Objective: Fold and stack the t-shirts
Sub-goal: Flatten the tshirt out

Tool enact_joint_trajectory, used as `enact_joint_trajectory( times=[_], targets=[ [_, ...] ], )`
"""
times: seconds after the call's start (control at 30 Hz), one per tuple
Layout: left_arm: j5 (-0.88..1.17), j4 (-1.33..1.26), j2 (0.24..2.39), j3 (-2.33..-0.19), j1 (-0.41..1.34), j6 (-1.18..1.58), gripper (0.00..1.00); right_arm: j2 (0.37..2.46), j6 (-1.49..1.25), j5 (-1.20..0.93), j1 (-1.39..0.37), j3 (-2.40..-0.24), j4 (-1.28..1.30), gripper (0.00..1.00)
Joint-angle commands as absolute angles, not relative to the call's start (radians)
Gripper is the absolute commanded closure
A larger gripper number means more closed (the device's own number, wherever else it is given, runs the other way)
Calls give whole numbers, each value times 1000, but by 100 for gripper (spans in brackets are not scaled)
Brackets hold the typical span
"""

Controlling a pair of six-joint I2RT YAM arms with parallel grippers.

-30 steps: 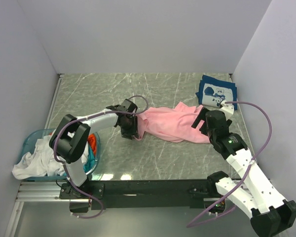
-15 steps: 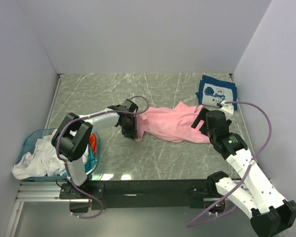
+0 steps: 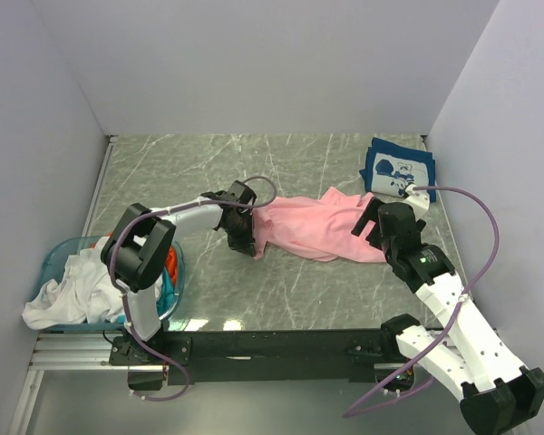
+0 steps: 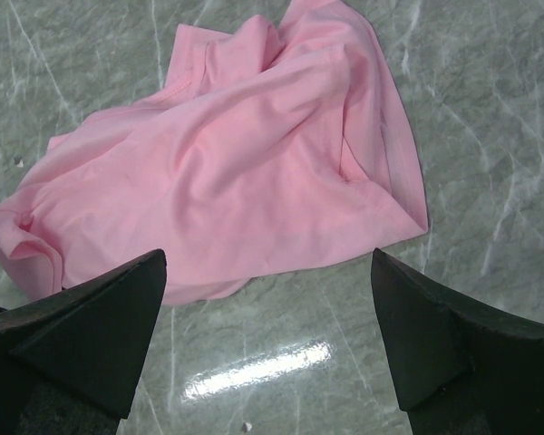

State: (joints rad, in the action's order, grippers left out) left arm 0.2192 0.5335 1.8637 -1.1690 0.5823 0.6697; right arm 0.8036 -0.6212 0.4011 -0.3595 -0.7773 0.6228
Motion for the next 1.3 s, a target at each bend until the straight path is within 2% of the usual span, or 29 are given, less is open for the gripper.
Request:
enact_joint_trajectory(
  times=[0.0,0.3,0.57,0.73,0.9,0.97,1.27],
  targets=[
    [166,551,1878,-1175,584,664,100,795,-635,423,-350,-759,624,0],
    [8,555,1600,-1147,499,773,100,830,-600,381,-295,-749,572,0],
    [8,578,1459,-1115,400,778,100,949,-529,64,-77,-736,416,3],
    [5,586,1447,-1101,391,773,100,1073,-480,-76,41,-781,353,7],
    [3,581,1437,-1091,391,781,100,1213,-454,-222,133,-851,295,19],
    [3,584,1436,-1086,391,779,100,1271,-457,-242,144,-886,273,24],
    [3,600,1419,-1071,391,770,100,1445,-442,-244,166,-1008,244,32]
  ],
)
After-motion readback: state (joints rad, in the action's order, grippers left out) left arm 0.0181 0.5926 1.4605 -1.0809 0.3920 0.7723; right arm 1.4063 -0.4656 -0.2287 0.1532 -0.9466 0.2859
